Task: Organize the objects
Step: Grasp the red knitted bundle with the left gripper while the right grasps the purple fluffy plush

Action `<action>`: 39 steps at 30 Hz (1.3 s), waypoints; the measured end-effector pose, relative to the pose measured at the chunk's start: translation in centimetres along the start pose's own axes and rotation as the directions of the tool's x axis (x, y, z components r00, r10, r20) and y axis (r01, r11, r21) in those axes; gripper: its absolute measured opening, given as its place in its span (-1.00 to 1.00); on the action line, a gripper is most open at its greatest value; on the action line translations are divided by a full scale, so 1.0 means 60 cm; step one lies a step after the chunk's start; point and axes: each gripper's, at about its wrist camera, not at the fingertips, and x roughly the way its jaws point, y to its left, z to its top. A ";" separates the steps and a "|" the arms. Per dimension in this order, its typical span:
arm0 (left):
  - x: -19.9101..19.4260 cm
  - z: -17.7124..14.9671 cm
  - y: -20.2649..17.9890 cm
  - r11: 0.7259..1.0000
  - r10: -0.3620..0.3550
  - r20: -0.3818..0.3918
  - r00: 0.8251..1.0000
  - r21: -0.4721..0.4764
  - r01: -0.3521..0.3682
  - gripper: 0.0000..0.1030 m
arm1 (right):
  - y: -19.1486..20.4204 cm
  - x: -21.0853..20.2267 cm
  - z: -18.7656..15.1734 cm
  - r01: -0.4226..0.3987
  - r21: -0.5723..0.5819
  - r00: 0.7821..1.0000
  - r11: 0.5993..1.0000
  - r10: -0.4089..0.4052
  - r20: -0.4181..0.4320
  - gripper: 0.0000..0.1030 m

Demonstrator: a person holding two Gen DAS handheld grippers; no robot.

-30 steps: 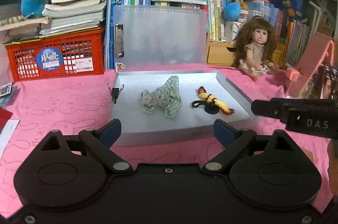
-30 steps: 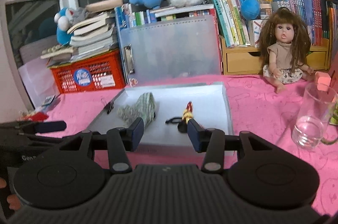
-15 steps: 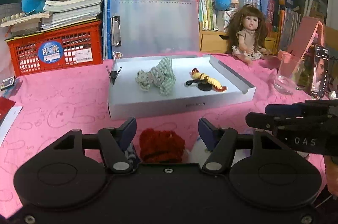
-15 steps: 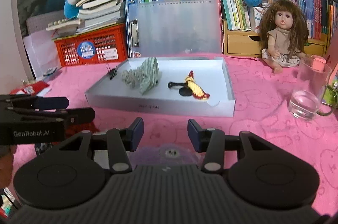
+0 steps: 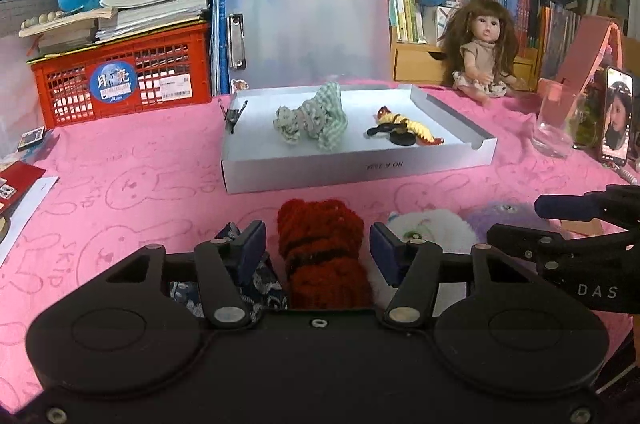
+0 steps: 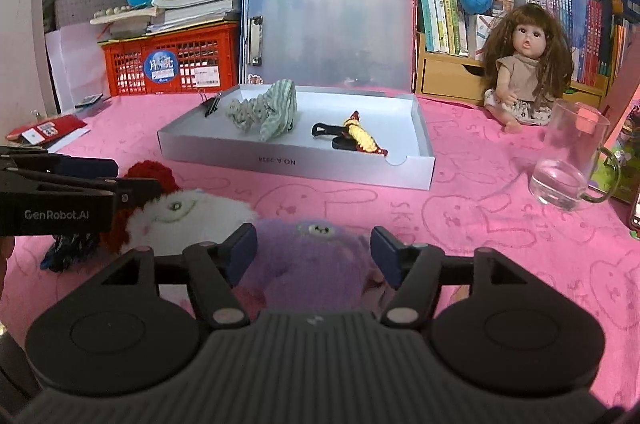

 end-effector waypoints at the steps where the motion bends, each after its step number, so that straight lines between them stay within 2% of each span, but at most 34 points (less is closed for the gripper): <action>1: 0.000 -0.002 0.000 1.000 0.003 -0.002 1.000 0.003 -0.003 0.09 | 0.001 0.000 -0.002 0.000 -0.002 1.000 1.000 0.000 -0.002 0.47; 8: 0.004 -0.008 0.001 1.000 0.009 -0.005 1.000 0.002 -0.009 0.04 | 0.003 0.002 -0.012 0.006 -0.012 1.000 1.000 -0.006 -0.009 0.50; 11: 0.006 -0.011 0.001 1.000 -0.008 -0.012 1.000 -0.002 0.008 -0.16 | 0.008 0.001 -0.016 0.011 -0.033 1.000 0.999 -0.011 -0.008 0.51; 21: 0.014 -0.015 0.002 1.000 -0.001 -0.024 1.000 -0.009 0.001 -0.16 | 0.031 0.008 -0.029 0.027 -0.112 1.000 0.993 -0.028 -0.004 0.59; 27: 0.023 -0.021 -0.007 1.000 0.027 -0.026 0.999 0.015 -0.026 -0.16 | 0.032 0.011 -0.030 0.028 -0.118 1.000 0.993 -0.028 0.001 0.61; 39: 0.027 -0.022 0.000 1.000 0.021 -0.034 0.999 -0.003 -0.021 -0.14 | 0.034 0.017 -0.032 0.034 -0.125 0.999 0.992 -0.032 0.015 0.64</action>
